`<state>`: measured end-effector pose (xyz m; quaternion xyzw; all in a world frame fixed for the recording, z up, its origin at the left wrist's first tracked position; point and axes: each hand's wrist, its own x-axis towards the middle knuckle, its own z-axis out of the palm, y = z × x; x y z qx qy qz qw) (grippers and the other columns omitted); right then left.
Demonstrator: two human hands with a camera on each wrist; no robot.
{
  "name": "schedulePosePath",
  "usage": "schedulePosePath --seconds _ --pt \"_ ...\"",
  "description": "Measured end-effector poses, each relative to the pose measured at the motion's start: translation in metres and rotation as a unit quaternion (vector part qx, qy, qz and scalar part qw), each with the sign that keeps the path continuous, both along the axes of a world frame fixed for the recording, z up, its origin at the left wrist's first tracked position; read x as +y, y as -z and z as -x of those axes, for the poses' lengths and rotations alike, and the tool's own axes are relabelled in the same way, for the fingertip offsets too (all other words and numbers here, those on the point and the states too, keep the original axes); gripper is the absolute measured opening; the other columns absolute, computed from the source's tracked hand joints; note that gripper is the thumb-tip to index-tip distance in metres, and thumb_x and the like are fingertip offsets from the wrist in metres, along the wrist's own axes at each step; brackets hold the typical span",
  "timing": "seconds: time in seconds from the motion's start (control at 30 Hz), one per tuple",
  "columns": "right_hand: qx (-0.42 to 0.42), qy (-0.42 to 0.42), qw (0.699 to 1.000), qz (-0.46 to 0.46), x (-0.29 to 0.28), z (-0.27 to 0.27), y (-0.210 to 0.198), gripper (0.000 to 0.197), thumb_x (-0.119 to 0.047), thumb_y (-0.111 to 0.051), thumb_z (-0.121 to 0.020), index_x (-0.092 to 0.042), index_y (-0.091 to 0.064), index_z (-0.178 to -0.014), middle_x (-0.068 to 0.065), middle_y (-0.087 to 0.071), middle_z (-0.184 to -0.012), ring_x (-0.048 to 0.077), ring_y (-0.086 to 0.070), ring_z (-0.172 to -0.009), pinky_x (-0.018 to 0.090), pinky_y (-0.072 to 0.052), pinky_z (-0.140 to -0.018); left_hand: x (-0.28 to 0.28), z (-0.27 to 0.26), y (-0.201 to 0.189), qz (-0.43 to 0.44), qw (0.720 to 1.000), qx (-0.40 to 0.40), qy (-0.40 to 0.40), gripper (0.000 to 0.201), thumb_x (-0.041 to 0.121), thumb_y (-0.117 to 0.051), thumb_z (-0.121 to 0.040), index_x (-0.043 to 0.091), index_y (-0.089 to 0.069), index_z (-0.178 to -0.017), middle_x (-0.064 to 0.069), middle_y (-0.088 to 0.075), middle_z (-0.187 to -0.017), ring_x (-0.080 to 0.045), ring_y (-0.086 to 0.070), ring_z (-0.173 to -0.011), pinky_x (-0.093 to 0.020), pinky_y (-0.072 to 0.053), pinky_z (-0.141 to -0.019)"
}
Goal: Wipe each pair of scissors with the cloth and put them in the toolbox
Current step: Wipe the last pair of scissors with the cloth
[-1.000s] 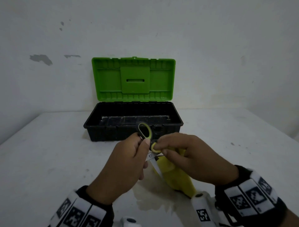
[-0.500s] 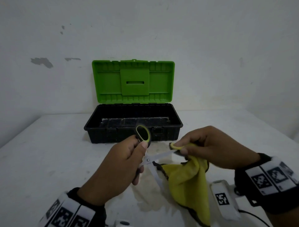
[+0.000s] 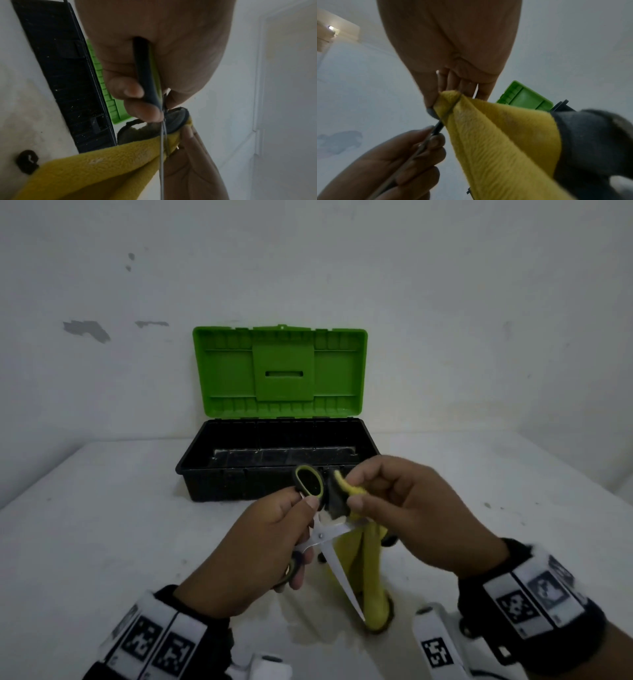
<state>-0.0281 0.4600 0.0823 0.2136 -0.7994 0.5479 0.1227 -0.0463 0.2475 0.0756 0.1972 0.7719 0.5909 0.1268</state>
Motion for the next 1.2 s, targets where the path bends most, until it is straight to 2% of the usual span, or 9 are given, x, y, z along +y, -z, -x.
schedulePosePath --seconds 0.1,0.17,0.27,0.47,0.67,0.77,0.9,1.07,1.2 --pt "-0.008 -0.053 0.996 -0.075 0.001 -0.008 0.002 0.009 -0.021 -0.073 -0.090 -0.013 -0.075 -0.092 -0.004 -0.076 -0.098 0.012 -0.072 -0.087 0.024 -0.056 -0.075 -0.004 0.001 0.003 0.013 1.000 0.012 -0.003 0.036 0.036 -0.043 -0.101 0.010 -0.051 -0.077 -0.011 -0.056 -0.059 -0.026 -0.052 -0.044 -0.027 -0.036 -0.041" --pt "-0.021 -0.056 0.996 -0.073 0.004 -0.010 0.002 0.021 -0.022 -0.069 -0.093 -0.007 -0.077 -0.080 -0.001 -0.077 -0.101 0.015 -0.073 -0.095 0.026 -0.055 -0.081 -0.006 0.001 0.004 0.022 0.999 0.030 0.001 0.036 0.035 -0.043 -0.101 0.021 -0.052 -0.069 -0.009 -0.056 -0.058 -0.024 -0.052 -0.043 -0.026 -0.037 -0.041" --pt "-0.038 -0.032 0.997 -0.062 0.005 -0.010 0.001 0.021 -0.014 -0.075 -0.086 -0.003 -0.073 -0.068 0.003 -0.078 -0.093 0.017 -0.074 -0.085 0.025 -0.056 -0.076 -0.006 0.000 0.005 0.034 0.997 0.071 0.017 0.038 0.033 -0.042 -0.101 0.031 -0.052 -0.064 -0.007 -0.058 -0.056 -0.023 -0.053 -0.042 -0.025 -0.038 -0.040" --pt "-0.079 0.006 0.990 -0.113 0.000 -0.010 0.008 0.030 -0.022 -0.090 -0.071 -0.026 -0.065 -0.088 0.001 -0.075 -0.088 0.033 -0.070 -0.072 0.053 -0.059 -0.067 -0.007 0.001 0.006 0.059 0.986 0.149 0.043 0.030 0.031 -0.044 -0.100 0.018 -0.050 -0.073 -0.011 -0.059 -0.059 -0.020 -0.053 -0.040 -0.022 -0.042 -0.045" --pt "-0.096 -0.035 0.974 -0.203 -0.010 -0.009 0.002 0.008 -0.022 -0.082 -0.082 -0.015 -0.082 -0.084 -0.001 -0.078 -0.082 0.020 -0.072 -0.076 0.043 -0.056 -0.073 -0.001 -0.006 0.007 0.118 0.966 0.227 0.047 0.027 0.037 -0.044 -0.099 0.025 -0.051 -0.076 -0.004 -0.059 -0.063 -0.007 -0.050 -0.043 -0.031 -0.047 -0.050" --pt "-0.123 -0.040 0.967 -0.220 -0.006 -0.011 -0.002 0.010 -0.024 -0.079 -0.085 -0.014 -0.081 -0.085 0.000 -0.078 -0.081 0.020 -0.071 -0.075 0.039 -0.057 -0.073 -0.004 -0.008 0.006 0.101 0.973 0.199 0.061 0.026 0.036 -0.044 -0.099 0.024 -0.052 -0.077 -0.003 -0.059 -0.062 -0.008 -0.050 -0.042 -0.026 -0.046 -0.046" --pt "-0.156 -0.041 0.962 -0.222 0.005 -0.016 -0.007 0.010 -0.026 -0.078 -0.087 -0.018 -0.082 -0.083 -0.010 -0.076 -0.074 0.002 -0.066 -0.068 0.020 -0.053 -0.067 -0.009 -0.010 0.004 0.103 0.973 0.195 0.068 0.024 0.034 -0.044 -0.099 0.024 -0.053 -0.080 0.001 -0.057 -0.059 -0.005 -0.051 -0.043 -0.019 -0.043 -0.048" --pt "-0.094 -0.033 0.969 -0.224 -0.008 -0.016 -0.011 0.012 -0.025 -0.077 -0.088 -0.015 -0.082 -0.085 -0.004 -0.078 -0.081 0.013 -0.072 -0.074 0.037 -0.058 -0.073 -0.004 -0.010 0.004 0.085 0.974 0.203 0.058 0.025 0.035 -0.043 -0.099 0.022 -0.053 -0.082 0.001 -0.058 -0.058 -0.007 -0.051 -0.041 -0.021 -0.043 -0.047" --pt "-0.053 -0.029 0.970 -0.234 -0.020 -0.016 -0.012 0.014 -0.025 -0.076 -0.089 -0.014 -0.080 -0.081 -0.005 -0.075 -0.075 0.006 -0.065 -0.065 0.028 -0.053 -0.063 -0.006 -0.011 0.001 0.055 0.976 0.202 0.057 0.031 0.043 -0.042 -0.094 0.017 -0.054 -0.083 -0.003 -0.058 -0.057 -0.014 -0.052 -0.039 -0.026 -0.044 -0.044"
